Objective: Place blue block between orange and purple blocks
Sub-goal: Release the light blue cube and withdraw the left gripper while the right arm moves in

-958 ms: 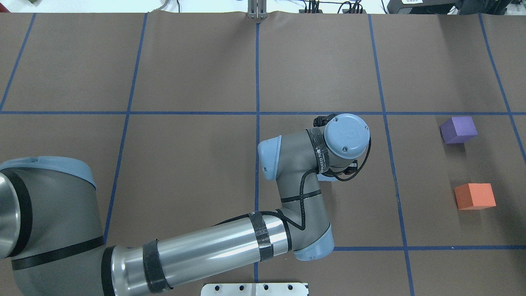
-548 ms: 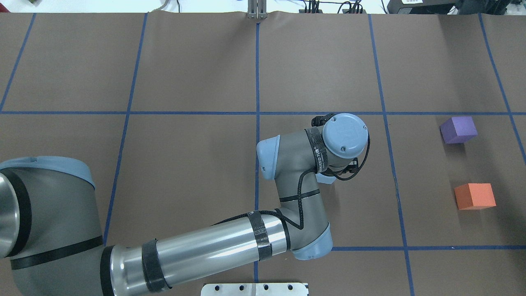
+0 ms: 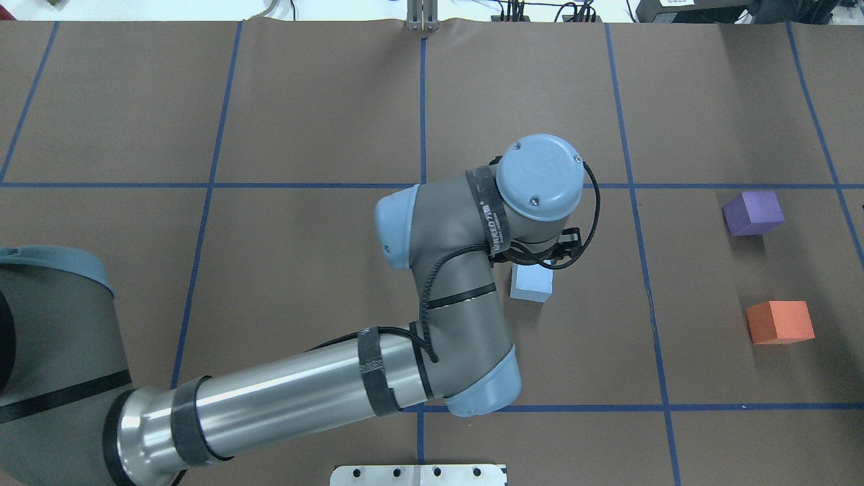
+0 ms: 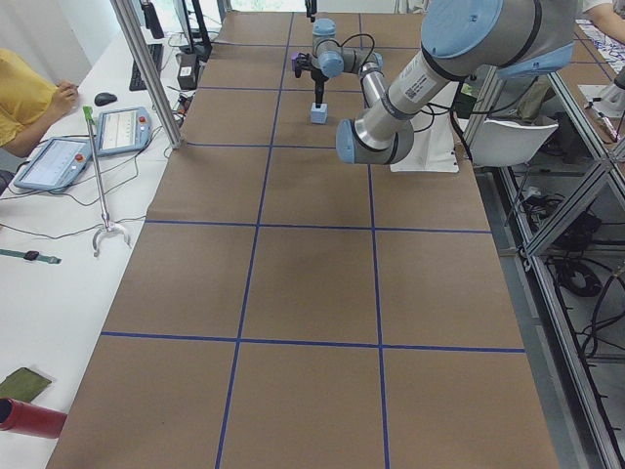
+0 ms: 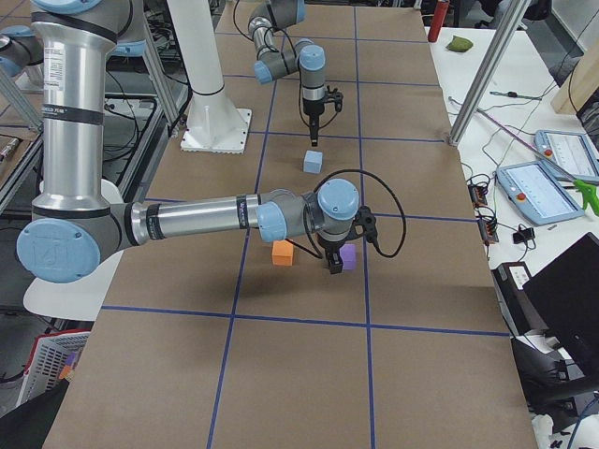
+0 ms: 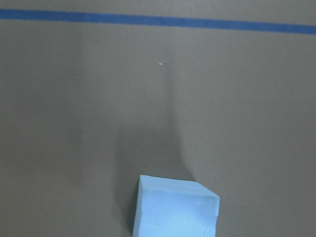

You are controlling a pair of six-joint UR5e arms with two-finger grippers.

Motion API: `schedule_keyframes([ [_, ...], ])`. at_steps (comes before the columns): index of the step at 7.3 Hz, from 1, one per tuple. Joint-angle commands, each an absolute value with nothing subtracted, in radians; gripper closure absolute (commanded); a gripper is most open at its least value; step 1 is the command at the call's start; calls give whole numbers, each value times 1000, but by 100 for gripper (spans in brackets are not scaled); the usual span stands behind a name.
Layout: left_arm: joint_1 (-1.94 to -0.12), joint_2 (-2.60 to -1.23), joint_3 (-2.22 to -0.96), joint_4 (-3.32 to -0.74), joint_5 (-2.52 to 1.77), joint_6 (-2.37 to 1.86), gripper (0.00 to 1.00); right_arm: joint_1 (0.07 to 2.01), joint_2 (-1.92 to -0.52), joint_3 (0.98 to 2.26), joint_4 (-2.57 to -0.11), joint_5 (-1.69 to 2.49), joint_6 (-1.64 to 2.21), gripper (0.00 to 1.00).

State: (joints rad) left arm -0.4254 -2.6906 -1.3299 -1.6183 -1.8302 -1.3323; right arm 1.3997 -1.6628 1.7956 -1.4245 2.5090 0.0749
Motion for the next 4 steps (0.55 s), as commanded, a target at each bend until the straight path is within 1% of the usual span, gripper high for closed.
schedule_keyframes([
  [1,-495,-2450,-1599,-1591,-1867,-1306,1,1346,-1663,1796,-1222,2519,333,0],
  [2,-535,-2360,-1661,-1586,-1896,-1187,1,1277,-1661,1805,-1113,2504,536,0],
  [3,-570,-2238,-1737,-1607,-1907,-1134,1,1202,-1648,1842,-1051,2459,718,0],
  [4,-615,-2098,-1834,-1640,-1914,-1041,1,1069,-1611,1905,-1051,2356,937,1],
])
